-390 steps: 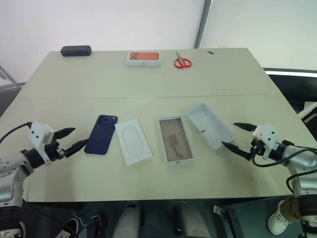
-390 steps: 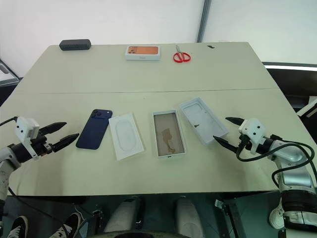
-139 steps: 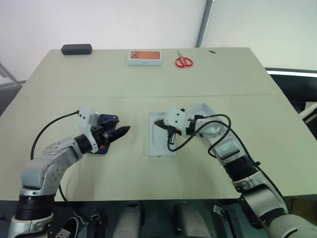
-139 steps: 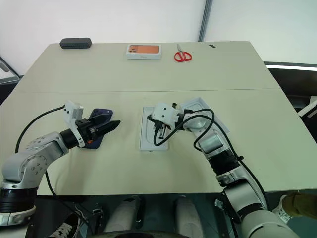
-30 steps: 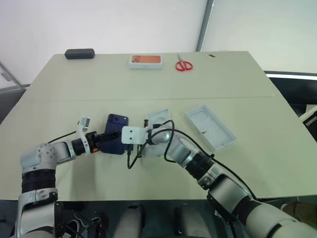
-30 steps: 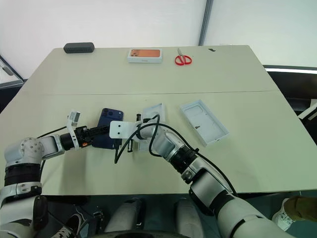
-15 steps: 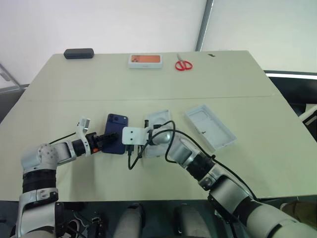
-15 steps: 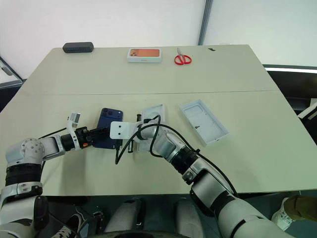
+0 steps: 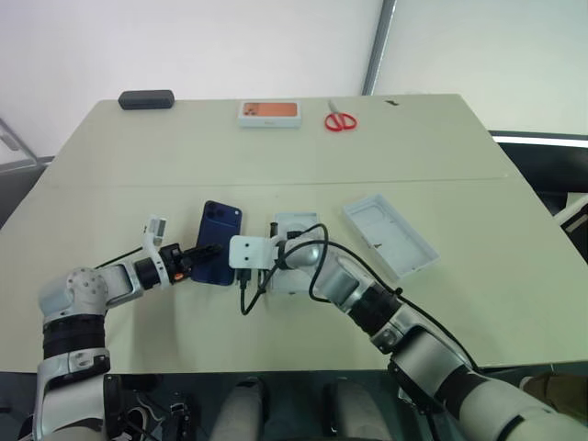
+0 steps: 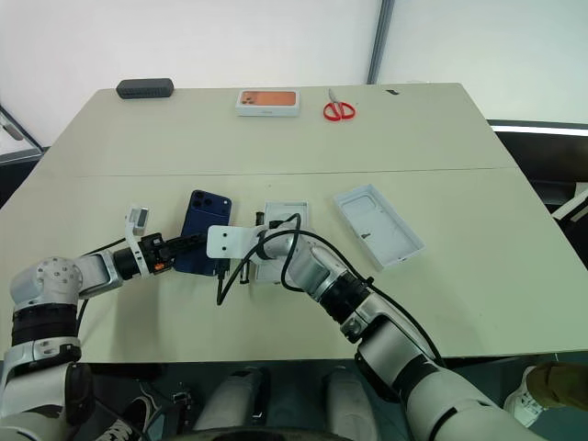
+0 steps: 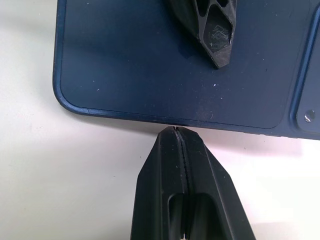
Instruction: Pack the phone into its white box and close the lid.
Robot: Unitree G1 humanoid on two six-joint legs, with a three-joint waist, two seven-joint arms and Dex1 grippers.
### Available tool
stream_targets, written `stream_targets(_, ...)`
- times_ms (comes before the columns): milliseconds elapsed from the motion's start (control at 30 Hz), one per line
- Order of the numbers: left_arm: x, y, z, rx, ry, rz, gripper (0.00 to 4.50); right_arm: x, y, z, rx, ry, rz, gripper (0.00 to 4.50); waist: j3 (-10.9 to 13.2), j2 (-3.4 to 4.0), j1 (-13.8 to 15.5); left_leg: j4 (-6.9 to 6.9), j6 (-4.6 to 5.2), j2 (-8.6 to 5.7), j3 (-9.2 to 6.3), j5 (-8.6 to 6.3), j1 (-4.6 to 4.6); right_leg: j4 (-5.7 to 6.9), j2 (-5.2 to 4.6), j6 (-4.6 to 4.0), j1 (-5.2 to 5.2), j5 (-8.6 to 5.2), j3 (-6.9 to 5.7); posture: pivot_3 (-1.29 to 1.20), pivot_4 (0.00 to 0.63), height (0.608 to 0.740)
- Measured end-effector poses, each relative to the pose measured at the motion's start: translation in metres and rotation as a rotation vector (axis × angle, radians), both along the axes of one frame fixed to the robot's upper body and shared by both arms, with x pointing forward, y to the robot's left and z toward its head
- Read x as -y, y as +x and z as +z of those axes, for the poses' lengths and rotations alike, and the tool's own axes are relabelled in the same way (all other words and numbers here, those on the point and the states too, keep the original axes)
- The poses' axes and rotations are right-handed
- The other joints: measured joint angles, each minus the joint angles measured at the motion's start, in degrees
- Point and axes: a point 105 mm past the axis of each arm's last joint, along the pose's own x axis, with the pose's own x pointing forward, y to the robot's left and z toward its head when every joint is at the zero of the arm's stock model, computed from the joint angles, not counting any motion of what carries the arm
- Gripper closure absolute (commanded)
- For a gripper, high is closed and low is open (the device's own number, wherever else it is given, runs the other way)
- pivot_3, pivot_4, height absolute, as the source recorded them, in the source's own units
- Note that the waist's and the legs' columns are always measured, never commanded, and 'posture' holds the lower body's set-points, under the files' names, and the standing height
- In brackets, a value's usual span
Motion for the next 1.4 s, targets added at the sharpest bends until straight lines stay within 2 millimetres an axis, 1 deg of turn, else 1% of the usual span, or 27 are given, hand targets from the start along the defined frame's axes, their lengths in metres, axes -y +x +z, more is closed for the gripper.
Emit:
stream_targets(100,-0.003,-0.003,-0.001,-0.021,-0.053,0.025,4.48,0.003,-0.003,0.007,-0.1,0.115,-0.005,4.5,0.06,-0.06,-0.09,0.0,0.0,0.01,0.01,0.0,-0.19,0.0,0.0,0.01,0.01,0.01,0.02,0.0,0.15,0.74)
stream_targets(167,-0.006,-0.005,0.0,-0.025,-0.084,0.038,4.48,0.005,-0.004,0.021,-0.154,0.213,-0.004,4.5,0.1,-0.1,-0.15,0.02,-0.01,0.04,-0.01,0.01,-0.4,0.02,0.02,0.01,-0.2,0.02,0.01,0.0,0.15,0.74)
stream_targets(200,-0.006,-0.006,0.002,-0.028,-0.097,0.042,4.5,0.005,-0.004,0.035,-0.194,0.298,0.005,4.25,0.11,-0.08,-0.18,0.01,-0.01,0.05,-0.02,0.01,-0.47,0.03,0.02,0.01,-0.27,0.02,0.01,0.0,0.15,0.74)
stream_targets(267,-0.007,-0.009,0.004,-0.017,-0.117,0.045,4.5,0.009,-0.006,0.058,-0.294,0.443,0.017,3.64,0.11,-0.08,-0.2,0.02,-0.02,0.09,-0.03,0.01,-0.67,0.04,0.01,0.01,-0.45,0.03,0.01,0.0,0.15,0.74)
stream_targets(300,-0.006,-0.011,0.004,-0.01,-0.126,0.044,4.5,0.013,-0.006,0.068,-0.333,0.502,0.019,3.15,0.11,-0.08,-0.19,0.05,-0.02,0.1,-0.03,0.02,-0.79,0.05,-0.02,0.0,-0.57,0.03,0.01,0.0,0.15,0.74)
stream_targets(333,-0.005,-0.012,0.005,-0.002,-0.132,0.044,4.5,0.018,-0.005,0.073,-0.352,0.529,0.013,2.73,0.11,-0.08,-0.16,0.06,-0.03,0.1,-0.03,0.02,-0.89,0.05,-0.02,-0.02,-0.68,0.05,0.01,0.0,0.15,0.74)
stream_targets(367,-0.004,-0.012,0.006,0.007,-0.139,0.044,4.5,0.023,-0.004,0.075,-0.361,0.538,0.008,2.24,0.11,-0.08,-0.15,0.06,-0.06,0.1,-0.03,0.03,-0.98,0.06,-0.03,-0.04,-0.78,0.06,0.01,0.0,0.15,0.74)
stream_targets(400,-0.004,-0.012,0.007,0.024,-0.138,0.049,4.5,0.031,-0.005,0.073,-0.366,0.515,0.002,1.69,0.11,-0.08,-0.01,0.05,-0.08,0.1,-0.02,0.05,-1.05,0.06,-0.03,-0.06,-0.88,0.07,0.01,0.0,0.15,0.74)
stream_targets(433,-0.004,-0.013,0.007,0.033,-0.14,0.056,4.5,0.037,-0.008,0.069,-0.376,0.495,0.007,1.17,0.11,-0.09,0.04,0.05,-0.08,0.11,-0.02,0.05,-1.06,0.05,-0.04,-0.06,-0.88,0.07,0.0,0.0,0.15,0.74)
stream_targets(467,-0.003,-0.013,0.008,0.043,-0.149,0.062,4.5,0.044,-0.013,0.064,-0.38,0.462,0.016,0.79,0.12,-0.09,0.24,0.04,-0.08,0.11,-0.03,0.05,-1.1,0.02,-0.04,-0.06,-0.89,0.07,-0.01,0.0,0.15,0.74)
stream_targets(500,-0.004,-0.013,0.012,0.058,-0.159,0.072,4.5,0.052,-0.019,0.055,-0.403,0.429,0.023,0.79,0.14,-0.13,0.26,0.04,-0.08,0.11,-0.01,0.05,-1.12,0.02,-0.04,-0.06,-0.93,0.07,-0.01,0.0,0.15,0.74)
stream_targets(567,-0.005,-0.012,0.019,0.091,-0.163,0.08,4.5,0.067,-0.029,0.044,-0.438,0.378,0.038,0.79,0.22,-0.14,0.15,0.05,-0.08,0.11,0.03,0.05,-1.15,0.02,-0.04,-0.06,-0.95,0.07,0.0,0.0,0.15,0.74)
stream_targets(633,-0.004,-0.012,0.026,0.126,-0.17,0.085,4.5,0.082,-0.04,0.039,-0.417,0.3,0.065,0.79,0.23,-0.14,0.06,0.06,-0.08,0.12,0.05,0.05,-1.15,0.0,-0.03,-0.05,-0.94,0.06,0.0,0.0,0.15,0.74)
stream_targets(733,-0.001,-0.012,0.029,0.132,-0.18,0.084,4.5,0.102,-0.043,0.034,-0.394,0.229,0.056,0.79,0.26,-0.2,-0.13,0.12,-0.08,0.18,0.07,0.05,-1.13,0.0,0.04,-0.06,-0.91,0.06,0.01,0.0,0.15,0.74)
stream_targets(833,0.002,-0.012,0.028,0.121,-0.197,0.08,4.5,0.104,-0.045,0.033,-0.383,0.201,0.063,0.79,0.27,-0.21,-0.24,0.14,-0.09,0.25,0.06,0.06,-1.12,0.02,0.11,-0.08,-0.91,0.07,0.01,0.0,0.15,0.74)
stream_targets(967,0.005,-0.011,0.029,0.121,-0.199,0.084,4.5,0.112,-0.047,0.014,-0.331,0.089,0.057,0.79,0.36,-0.35,0.13,0.21,-0.09,0.2,0.08,0.06,-1.13,-0.01,0.09,-0.08,-0.87,0.07,0.0,0.0,0.15,0.74)
stream_targets(1033,0.005,-0.01,0.029,0.12,-0.193,0.089,4.5,0.112,-0.048,0.007,-0.335,0.069,0.055,1.31,0.41,-0.43,0.16,0.25,-0.09,0.18,0.1,0.06,-1.14,-0.02,0.07,-0.08,-0.86,0.07,0.02,0.0,0.15,0.74)
stream_targets(1133,0.008,-0.01,0.029,0.12,-0.197,0.082,4.5,0.112,-0.047,0.006,-0.307,0.056,0.052,2.56,0.48,-0.53,0.18,0.27,-0.09,0.18,0.08,0.07,-1.14,-0.01,0.06,-0.08,-0.84,0.07,0.02,0.0,0.15,0.74)
stream_targets(1400,0.011,-0.01,0.03,0.124,-0.18,0.074,4.5,0.11,-0.045,0.005,-0.278,0.05,0.055,2.56,0.49,-0.56,0.22,0.28,-0.1,0.19,0.07,0.07,-1.14,-0.01,0.07,-0.08,-0.83,0.07,0.01,0.0,0.15,0.74)
